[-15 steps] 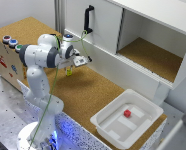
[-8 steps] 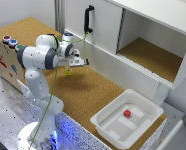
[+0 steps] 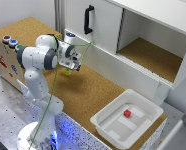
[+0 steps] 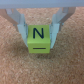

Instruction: Grasp the yellow block, then rotate it right

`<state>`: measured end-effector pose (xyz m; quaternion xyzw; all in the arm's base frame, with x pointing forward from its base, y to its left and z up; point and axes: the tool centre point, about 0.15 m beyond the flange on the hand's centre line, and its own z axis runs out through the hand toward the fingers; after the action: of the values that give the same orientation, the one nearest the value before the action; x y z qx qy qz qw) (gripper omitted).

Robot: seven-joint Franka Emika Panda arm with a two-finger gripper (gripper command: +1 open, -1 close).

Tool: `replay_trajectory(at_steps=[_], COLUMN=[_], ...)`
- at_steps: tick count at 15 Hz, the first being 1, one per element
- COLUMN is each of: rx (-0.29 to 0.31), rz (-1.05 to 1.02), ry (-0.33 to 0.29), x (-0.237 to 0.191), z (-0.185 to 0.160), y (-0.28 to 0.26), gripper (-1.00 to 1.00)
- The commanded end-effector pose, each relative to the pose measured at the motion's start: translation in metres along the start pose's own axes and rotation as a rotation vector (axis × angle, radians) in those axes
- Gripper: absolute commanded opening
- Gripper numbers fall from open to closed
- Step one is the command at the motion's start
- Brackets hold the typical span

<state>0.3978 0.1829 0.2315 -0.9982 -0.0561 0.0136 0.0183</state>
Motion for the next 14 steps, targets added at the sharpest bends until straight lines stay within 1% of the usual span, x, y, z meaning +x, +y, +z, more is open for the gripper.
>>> replay_trajectory(at_steps=[1,3,5,7,8,9,14], rx=[-0.077,-0.107,-0.094,-0.099,-0.094,-0.099,-0.106], rz=[0.243,0.289,0.256,0.242,0.252,0.256,0.273], ry=[0.022,0.036,0.03,0.004,0.007,0.013,0.048], x=[0.015,0.02,0.025,0.027,0.026,0.025,0.014], z=[0.023,0.028,0.035,0.04,0.038,0.034,0.002], y=[0.004,0.01,0.01,0.011,0.013,0.013,0.014], gripper=[-1.0,-1.0,-1.0,-1.0,-1.0,1.0,1.0])
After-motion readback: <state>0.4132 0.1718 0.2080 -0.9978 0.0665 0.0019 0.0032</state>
